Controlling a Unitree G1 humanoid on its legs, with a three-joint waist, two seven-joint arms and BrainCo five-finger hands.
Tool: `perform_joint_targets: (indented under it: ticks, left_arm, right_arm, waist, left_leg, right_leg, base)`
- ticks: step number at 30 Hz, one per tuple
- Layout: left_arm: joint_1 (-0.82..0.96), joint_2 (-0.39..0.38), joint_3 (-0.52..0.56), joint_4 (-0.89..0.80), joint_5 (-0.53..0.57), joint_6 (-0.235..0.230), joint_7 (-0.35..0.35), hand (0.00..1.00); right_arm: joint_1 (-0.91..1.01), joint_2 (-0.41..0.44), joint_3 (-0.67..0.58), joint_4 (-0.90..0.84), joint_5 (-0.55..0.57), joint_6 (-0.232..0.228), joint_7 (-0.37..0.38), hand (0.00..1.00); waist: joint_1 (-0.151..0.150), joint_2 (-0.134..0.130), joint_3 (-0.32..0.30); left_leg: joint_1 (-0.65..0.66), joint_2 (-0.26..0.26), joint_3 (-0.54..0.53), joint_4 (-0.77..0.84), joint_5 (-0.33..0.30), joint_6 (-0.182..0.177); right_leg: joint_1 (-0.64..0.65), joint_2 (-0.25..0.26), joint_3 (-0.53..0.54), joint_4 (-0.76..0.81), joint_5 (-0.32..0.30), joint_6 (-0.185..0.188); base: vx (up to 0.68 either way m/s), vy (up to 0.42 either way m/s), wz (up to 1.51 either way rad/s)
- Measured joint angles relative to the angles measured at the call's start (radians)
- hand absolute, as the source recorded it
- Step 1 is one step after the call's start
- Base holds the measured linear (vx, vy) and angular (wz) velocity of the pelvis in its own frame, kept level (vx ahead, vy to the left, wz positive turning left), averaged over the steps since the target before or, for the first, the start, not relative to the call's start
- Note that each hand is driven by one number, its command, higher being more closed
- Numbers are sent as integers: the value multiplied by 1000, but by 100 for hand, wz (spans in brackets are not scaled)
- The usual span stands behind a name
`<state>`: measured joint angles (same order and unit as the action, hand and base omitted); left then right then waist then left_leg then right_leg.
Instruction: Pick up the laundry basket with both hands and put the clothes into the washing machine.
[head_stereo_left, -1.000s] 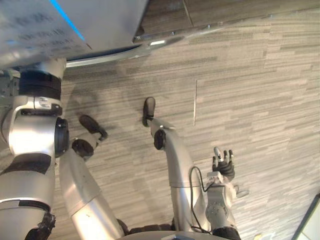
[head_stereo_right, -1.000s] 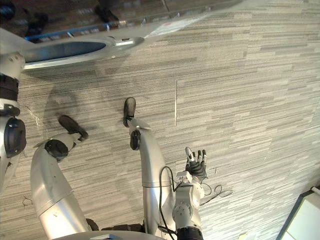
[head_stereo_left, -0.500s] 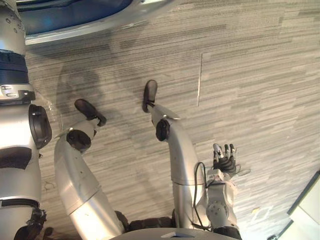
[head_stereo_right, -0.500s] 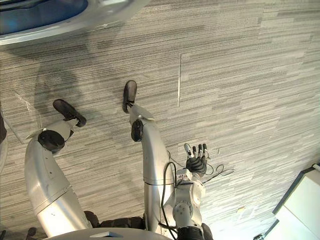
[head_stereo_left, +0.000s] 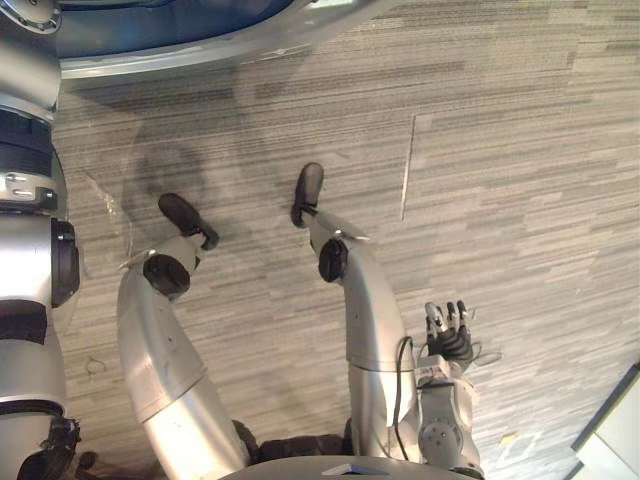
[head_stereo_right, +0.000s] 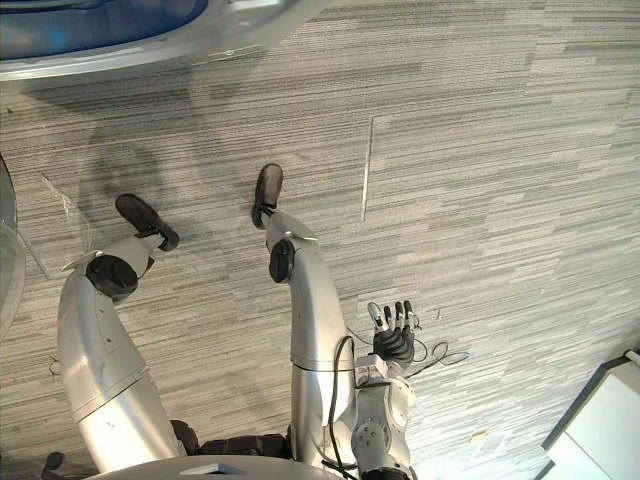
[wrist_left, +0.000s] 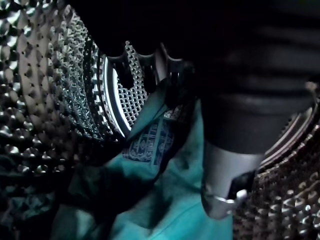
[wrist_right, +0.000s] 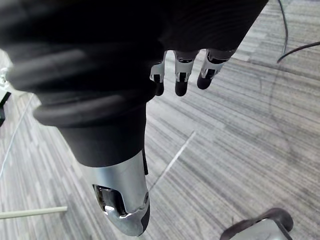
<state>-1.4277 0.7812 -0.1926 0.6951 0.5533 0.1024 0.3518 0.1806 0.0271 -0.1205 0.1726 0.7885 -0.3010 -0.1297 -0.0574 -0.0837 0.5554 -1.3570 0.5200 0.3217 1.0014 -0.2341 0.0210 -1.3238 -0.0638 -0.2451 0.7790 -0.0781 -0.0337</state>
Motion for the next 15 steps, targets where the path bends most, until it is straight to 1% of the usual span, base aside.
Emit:
perform_joint_targets:
  ticks: [2, 3, 5, 7, 9, 11, 12, 14, 15]
  left_arm:
    - [18, -9, 38, 0, -25, -6, -25, 0]
    - [31, -12, 50, 1, -105, -6, -41, 0]
    - [80, -24, 90, -19, -151, -6, -38, 0]
    - [143, -42, 131, -62, -186, -19, -31, 0]
    - [215, -66, 181, -118, -251, -39, -28, 0]
    - [323, -85, 228, -222, -440, -84, -26, 0]
    - [355, -93, 238, -256, -475, -91, -23, 0]
    - [492, -110, 245, -382, -556, -123, 2, 0]
    - [605, -152, 261, -463, -596, -145, 15, 0]
  right_arm:
    - [-2, 0, 0, 1, 8, 0, 6, 0]
    - [-2, 0, 0, 1, 11, 1, 14, 0]
    - [-3, 1, 0, 1, 10, 3, 14, 0]
    - [-3, 1, 0, 0, 10, 2, 15, 0]
    - [-4, 2, 0, 0, 10, 3, 14, 0]
    - [-4, 2, 0, 0, 8, 4, 12, 0]
    - [-4, 2, -1, -1, 7, 5, 11, 0]
    - [-4, 2, -3, -3, -2, 5, 10, 0]
    - [-4, 0, -9, -4, -10, 6, 8, 0]
  waist:
    - [-1, 0, 0]
    - [0, 0, 0]
    - [-2, 1, -1]
    - [-2, 5, -2]
    - [-1, 7, -2]
    - [-2, 9, -2]
    - [-1, 9, -2]
    - [1, 20, -3]
    - [6, 34, -3]
  left_leg:
    - [7, -5, -1, -8, 7, 1]
    - [17, -6, -2, -14, 10, 0]
    - [47, -16, -1, -35, 21, -2]
    - [71, -25, 3, -60, 32, -7]
    - [96, -37, 6, -86, 42, -19]
    - [134, -54, 12, -125, 68, -18]
    - [146, -58, 13, -133, 74, -18]
    - [188, -69, 14, -158, 85, -23]
    - [223, -81, 15, -180, 94, -27]
  right_leg:
    - [8, -3, -3, -4, 2, -3]
    - [20, -3, -6, -9, 4, -6]
    - [48, -6, -9, -21, 5, -7]
    - [72, -8, -13, -39, 5, -8]
    - [91, -13, -14, -53, 3, -4]
    - [119, -19, -17, -65, 1, -7]
    - [128, -20, -17, -65, 2, -9]
    - [165, -24, -21, -68, 1, -19]
    - [195, -31, -24, -71, -6, -20]
  base:
    - [-15, -4, 13]
    - [-12, -4, 10]
    - [-18, -9, 18]
    - [-18, -15, 19]
    - [-15, -25, 20]
    - [-8, -38, 23]
    - [9, -44, 20]
    - [27, -46, 24]
    - [34, -45, 35]
